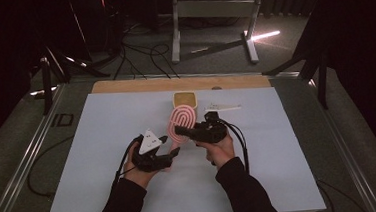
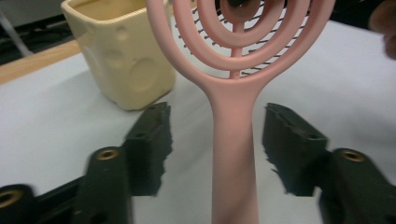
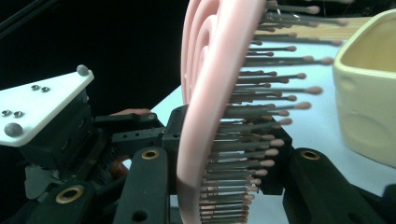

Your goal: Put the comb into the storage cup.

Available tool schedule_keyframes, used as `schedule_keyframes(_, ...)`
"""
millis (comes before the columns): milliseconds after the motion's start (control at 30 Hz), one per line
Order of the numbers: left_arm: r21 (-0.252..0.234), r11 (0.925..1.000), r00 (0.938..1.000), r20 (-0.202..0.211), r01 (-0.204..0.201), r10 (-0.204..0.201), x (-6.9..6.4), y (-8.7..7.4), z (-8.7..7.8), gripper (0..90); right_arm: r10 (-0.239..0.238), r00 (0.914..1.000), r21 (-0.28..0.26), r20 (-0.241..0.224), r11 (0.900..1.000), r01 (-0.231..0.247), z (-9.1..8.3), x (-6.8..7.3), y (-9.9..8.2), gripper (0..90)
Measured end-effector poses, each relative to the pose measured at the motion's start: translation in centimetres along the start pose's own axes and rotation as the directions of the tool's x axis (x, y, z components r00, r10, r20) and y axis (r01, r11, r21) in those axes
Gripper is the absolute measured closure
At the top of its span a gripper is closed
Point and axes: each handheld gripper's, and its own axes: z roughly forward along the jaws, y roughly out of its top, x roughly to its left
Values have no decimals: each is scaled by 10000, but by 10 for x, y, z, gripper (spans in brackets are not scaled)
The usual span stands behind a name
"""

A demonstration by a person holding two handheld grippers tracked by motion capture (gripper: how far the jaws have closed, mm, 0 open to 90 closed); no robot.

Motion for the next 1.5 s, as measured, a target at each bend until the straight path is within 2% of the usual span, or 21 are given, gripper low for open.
schedule_keyframes(33,-100,9999,10000,-18,44,-44,1,0,-1,367,6,10000,-35,23,10000,-6,0,0,0,638)
schedule_keyframes(67,-179,9997,9998,-76,184,-185,1,0,-1,257,10,10000,-63,33,10000,-10,0,0,0,639)
schedule_keyframes(100,-191,9995,9996,-118,237,-240,2,0,-2,257,10,10000,-63,33,10000,-10,0,0,0,639)
schedule_keyframes(167,-245,9991,9992,-214,336,-341,3,1,-3,166,-41,10000,-87,89,10000,41,-1,0,0,639)
schedule_keyframes(267,-378,9984,9982,-406,429,-444,5,2,-8,152,-52,9999,-96,110,9999,53,-2,0,1,639)
schedule_keyframes(433,-574,9972,9981,-370,480,-501,9,2,-15,36,27,9997,-214,229,9998,-22,-4,-4,2,639)
schedule_keyframes(533,-675,9964,9968,-584,510,-550,13,0,-21,2,114,9995,-253,278,9996,-107,-5,-5,3,639)
schedule_keyframes(767,-1128,9914,9899,-1173,662,-794,26,-12,-39,2,246,9992,-368,324,9990,-234,-5,-7,4,639)
schedule_keyframes(900,-1410,9872,9826,-1584,746,-969,32,-26,-52,2,221,9992,-316,348,9993,-210,-4,-8,3,639)
schedule_keyframes(1067,-1609,9847,9796,-1771,667,-953,35,-36,-60,3,201,9992,-365,345,9992,-188,-4,-8,4,639)
schedule_keyframes(1333,-1307,9898,9789,-1877,569,-811,38,-63,-74,2,195,9988,-412,442,9990,-177,-7,-9,5,639)
schedule_keyframes(1500,-1229,9914,9755,-2083,458,-709,41,-72,-85,2,260,9988,-465,423,9986,-240,-9,-10,6,639)
